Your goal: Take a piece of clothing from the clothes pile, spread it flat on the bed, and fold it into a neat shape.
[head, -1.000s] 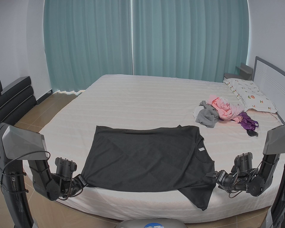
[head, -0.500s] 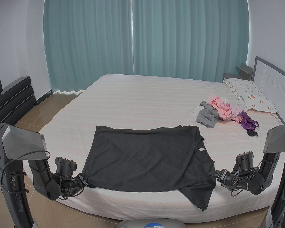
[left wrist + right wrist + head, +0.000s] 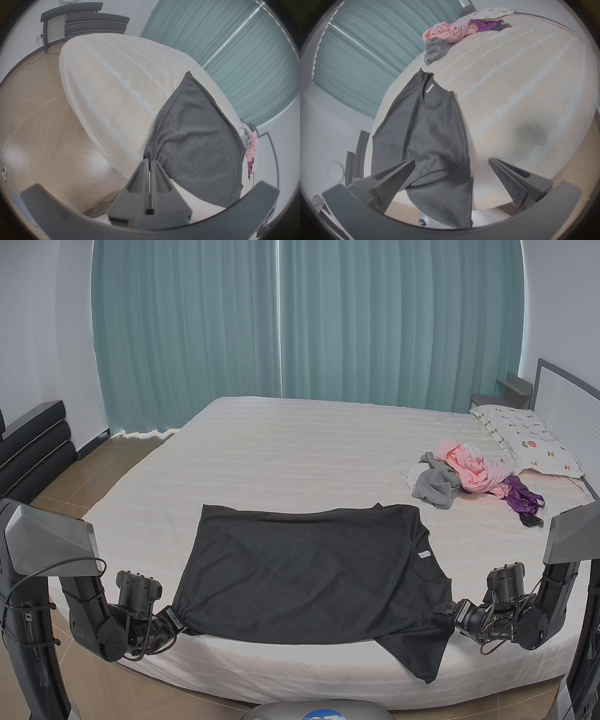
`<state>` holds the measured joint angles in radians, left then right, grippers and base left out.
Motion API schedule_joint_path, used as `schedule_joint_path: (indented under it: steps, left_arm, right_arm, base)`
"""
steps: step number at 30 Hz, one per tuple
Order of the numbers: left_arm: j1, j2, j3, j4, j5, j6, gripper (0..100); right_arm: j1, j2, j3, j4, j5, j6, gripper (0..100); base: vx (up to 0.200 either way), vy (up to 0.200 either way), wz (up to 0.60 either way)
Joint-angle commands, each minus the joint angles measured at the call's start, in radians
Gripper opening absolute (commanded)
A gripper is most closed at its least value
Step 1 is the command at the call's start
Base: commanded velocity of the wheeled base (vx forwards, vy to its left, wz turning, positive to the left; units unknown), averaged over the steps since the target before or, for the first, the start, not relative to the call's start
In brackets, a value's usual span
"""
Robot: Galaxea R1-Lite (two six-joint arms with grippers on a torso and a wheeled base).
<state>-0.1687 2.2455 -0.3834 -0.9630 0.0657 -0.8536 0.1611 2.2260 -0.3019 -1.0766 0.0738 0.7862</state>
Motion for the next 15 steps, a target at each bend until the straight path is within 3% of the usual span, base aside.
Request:
schedule_joint_path:
  steps: [1,2,15]
  left_arm:
    - [0.000,0.002,0.000,0.000,0.000,-0.001,0]
    - [0.000,0.002,0.000,0.000,0.000,-0.001,0]
    - [0.003,0.002,-0.008,0.000,0.000,-0.001,0]
  right_arm:
    - [0.008,0.050,-0.028,0.000,0.000,-0.001,100]
    - [0.009,0.061,-0.032,0.000,0.000,-0.001,0]
    - [-0.002,0.017,-0.088,-0.002,-0.019,0.001,0]
  base:
    - [0.000,0.000,0.00]
    - [0.000,0.000,0.00]
    - [0.000,0.000,0.00]
